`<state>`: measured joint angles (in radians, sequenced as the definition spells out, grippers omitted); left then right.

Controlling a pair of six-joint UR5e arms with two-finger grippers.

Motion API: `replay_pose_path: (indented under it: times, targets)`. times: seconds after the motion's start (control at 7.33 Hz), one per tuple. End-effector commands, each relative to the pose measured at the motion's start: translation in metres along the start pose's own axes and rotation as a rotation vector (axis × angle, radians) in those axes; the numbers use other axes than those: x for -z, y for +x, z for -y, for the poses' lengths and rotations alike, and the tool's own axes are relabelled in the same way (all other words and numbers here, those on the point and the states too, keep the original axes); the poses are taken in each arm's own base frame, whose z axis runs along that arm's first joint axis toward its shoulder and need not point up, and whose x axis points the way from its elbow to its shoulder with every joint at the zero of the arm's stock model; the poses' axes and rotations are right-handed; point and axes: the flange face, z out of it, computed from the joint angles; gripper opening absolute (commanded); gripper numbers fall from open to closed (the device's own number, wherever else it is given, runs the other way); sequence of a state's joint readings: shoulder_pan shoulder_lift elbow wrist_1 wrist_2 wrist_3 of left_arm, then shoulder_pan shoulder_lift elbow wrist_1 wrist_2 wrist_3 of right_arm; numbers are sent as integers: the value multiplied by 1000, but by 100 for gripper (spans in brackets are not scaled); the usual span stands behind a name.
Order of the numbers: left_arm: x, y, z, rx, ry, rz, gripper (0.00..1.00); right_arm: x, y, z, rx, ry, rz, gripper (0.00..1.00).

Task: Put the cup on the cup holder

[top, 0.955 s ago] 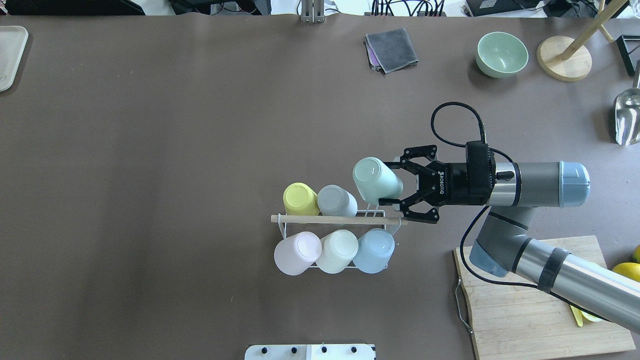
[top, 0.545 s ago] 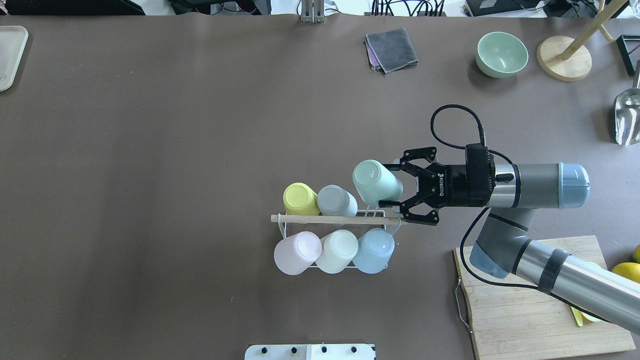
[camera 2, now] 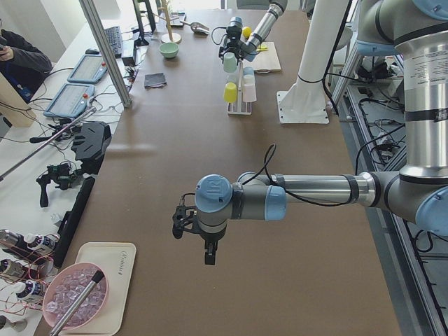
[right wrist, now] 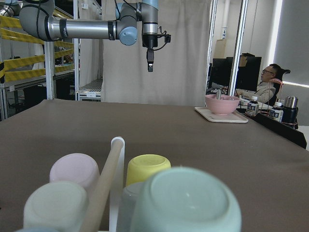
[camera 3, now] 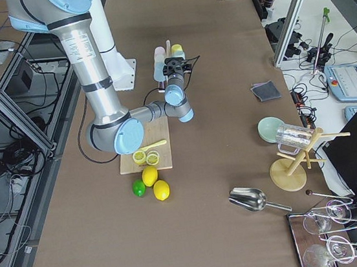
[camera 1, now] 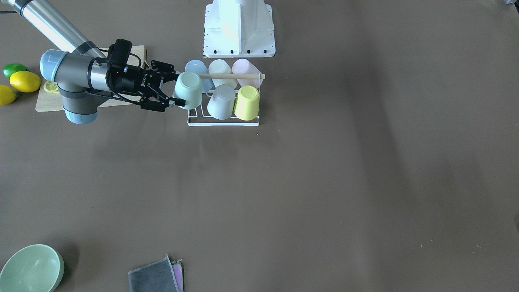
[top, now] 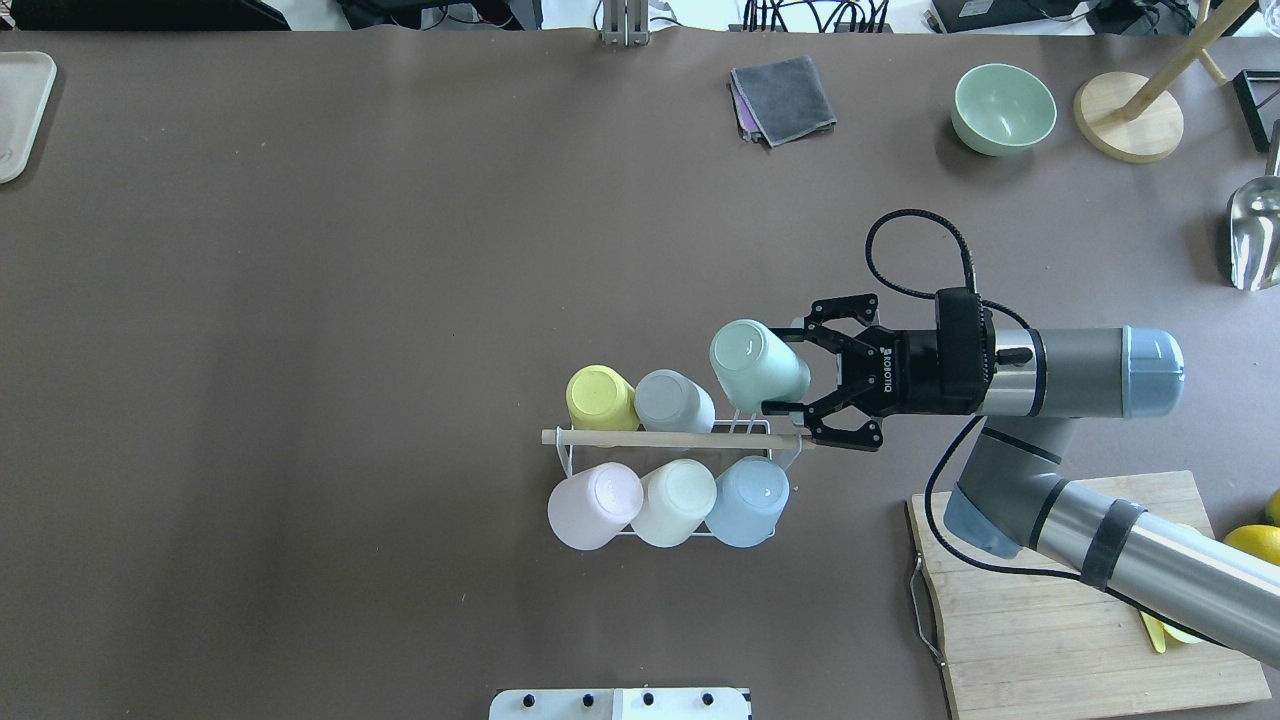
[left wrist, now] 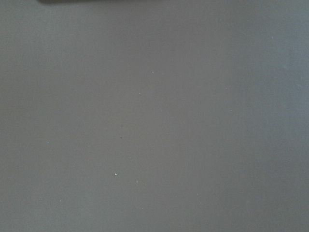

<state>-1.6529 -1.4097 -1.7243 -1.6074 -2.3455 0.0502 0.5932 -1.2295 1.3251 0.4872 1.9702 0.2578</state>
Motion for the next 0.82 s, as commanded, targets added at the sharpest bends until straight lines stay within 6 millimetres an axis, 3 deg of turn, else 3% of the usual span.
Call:
replay_pose_path:
  times: [0.0,0.68]
  targets:
    - [0,0,0,0,2,0,99,1,-2,-1,-5,-1,1,100]
    - [-3,-2,0,4,-3,0,99,22,21,4,1,-30,-28,100]
